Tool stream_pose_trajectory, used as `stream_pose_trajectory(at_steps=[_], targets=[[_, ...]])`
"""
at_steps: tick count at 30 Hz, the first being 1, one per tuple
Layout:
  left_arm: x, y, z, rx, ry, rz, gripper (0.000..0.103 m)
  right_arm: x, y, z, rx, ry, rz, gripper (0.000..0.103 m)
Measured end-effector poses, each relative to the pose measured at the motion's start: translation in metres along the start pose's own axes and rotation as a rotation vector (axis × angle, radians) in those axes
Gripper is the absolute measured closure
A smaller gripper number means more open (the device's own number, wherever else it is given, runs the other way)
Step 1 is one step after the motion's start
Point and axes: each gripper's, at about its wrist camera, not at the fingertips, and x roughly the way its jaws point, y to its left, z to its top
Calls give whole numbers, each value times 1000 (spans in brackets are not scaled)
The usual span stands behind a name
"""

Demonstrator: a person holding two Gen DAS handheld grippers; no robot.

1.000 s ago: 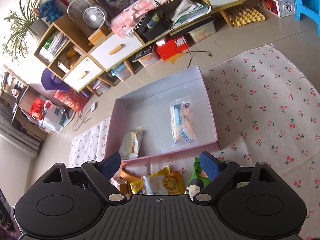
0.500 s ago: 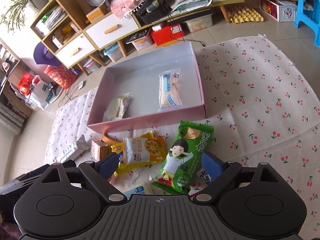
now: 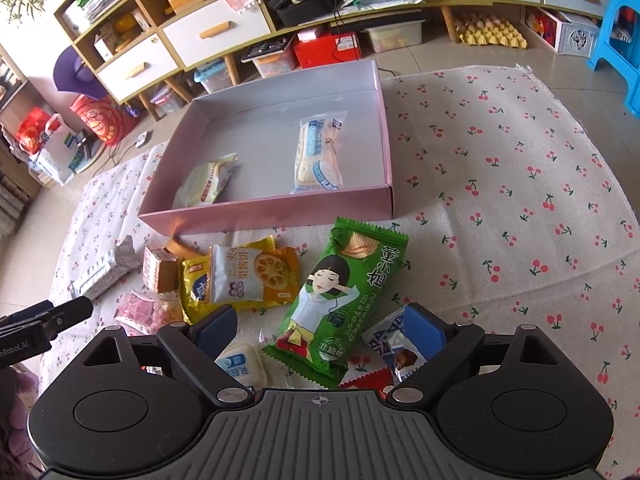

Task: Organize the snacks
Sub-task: 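Grasp the silver wrapped bar with the left gripper while the right reaches the green girl-print bag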

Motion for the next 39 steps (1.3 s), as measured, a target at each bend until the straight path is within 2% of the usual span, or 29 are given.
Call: stream_pose_trajectory(at_steps=[5,9,12,15,19,21,25,29,33,39], targets=[[12,26,8,-99,17,30,1,1,-12,4,66,14,9,11],[21,39,11,-114,34,17,2,1,-17,6,84,20,-2,11],[31,44,10,-38,48,-39,9,5,-20,7,100,32,-11,11],[37,50,9,36,18,-22,12,9,-22,7,117,40,-14,11],[46,61,7,51,25,-29,15,18,-16,7,105,40,-35,11],[50,64,6,68,42,-17,19,25,-11,5,89,47,-43,11],[54,62,3,116,46,13,20,36,1,1,44,60,-60,11],[53,45,-2,245,61,57,20,44,12,-3,-16,57,-104,11],[47,40,-5,306,103,13,24,48,17,-6,-98,41,-169,11],[35,32,-15,376,185,-101,20,48,8,-6,-100,56,-160,11]])
